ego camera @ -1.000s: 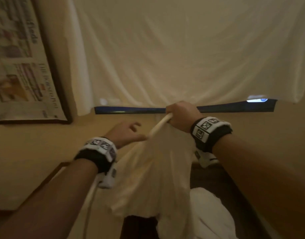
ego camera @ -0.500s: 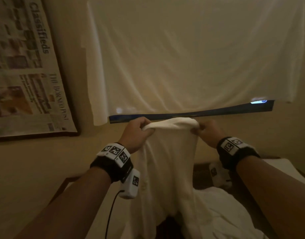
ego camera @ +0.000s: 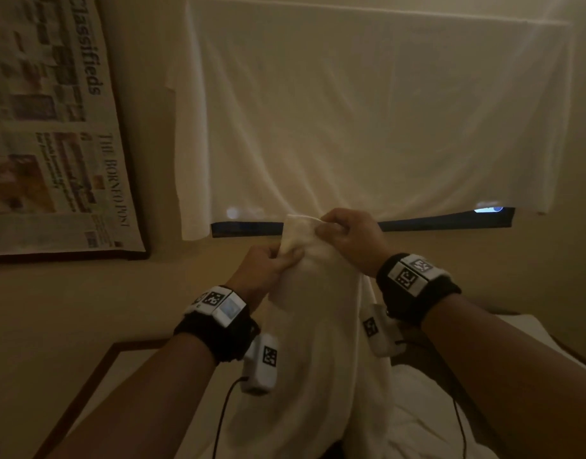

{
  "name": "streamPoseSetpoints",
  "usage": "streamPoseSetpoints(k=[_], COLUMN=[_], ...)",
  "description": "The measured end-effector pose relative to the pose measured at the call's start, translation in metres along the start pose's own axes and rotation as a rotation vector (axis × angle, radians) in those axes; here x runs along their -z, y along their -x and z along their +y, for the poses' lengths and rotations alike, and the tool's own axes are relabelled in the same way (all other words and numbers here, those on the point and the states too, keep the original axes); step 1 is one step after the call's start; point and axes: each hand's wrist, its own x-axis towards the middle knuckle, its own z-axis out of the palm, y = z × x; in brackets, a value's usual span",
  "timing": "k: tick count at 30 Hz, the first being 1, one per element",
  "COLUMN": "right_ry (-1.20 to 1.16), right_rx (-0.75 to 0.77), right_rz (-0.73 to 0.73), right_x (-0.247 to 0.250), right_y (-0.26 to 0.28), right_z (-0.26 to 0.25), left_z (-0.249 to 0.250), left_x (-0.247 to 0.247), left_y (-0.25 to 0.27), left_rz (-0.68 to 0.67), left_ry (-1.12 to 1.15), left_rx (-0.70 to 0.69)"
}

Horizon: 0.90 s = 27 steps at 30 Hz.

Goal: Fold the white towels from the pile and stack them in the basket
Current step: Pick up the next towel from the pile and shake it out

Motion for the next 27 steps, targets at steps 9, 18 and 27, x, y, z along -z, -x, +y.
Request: streamPoseSetpoints(k=[9,18,27], right_ry=[0.032,0.338,0.011], right_rx=[0.025,-0.509,0.064], right_rz=[-0.041,-0.229,0.148], right_x=[0.004,-0.004,0.042], right_y=[0.012,0.055,-0.019], right_z=[0.03,0.171,0.052], left_z=[0.05,0.065,0.061], left_x=[-0.002,0.021,-0.007], left_y=[-0.023,-0.017,-0.024], left_rz=[0.207,0.359,0.209], left_ry=[-0.391,-0.437,-0.2], left_rx=[-0.439,-0.498,-0.232])
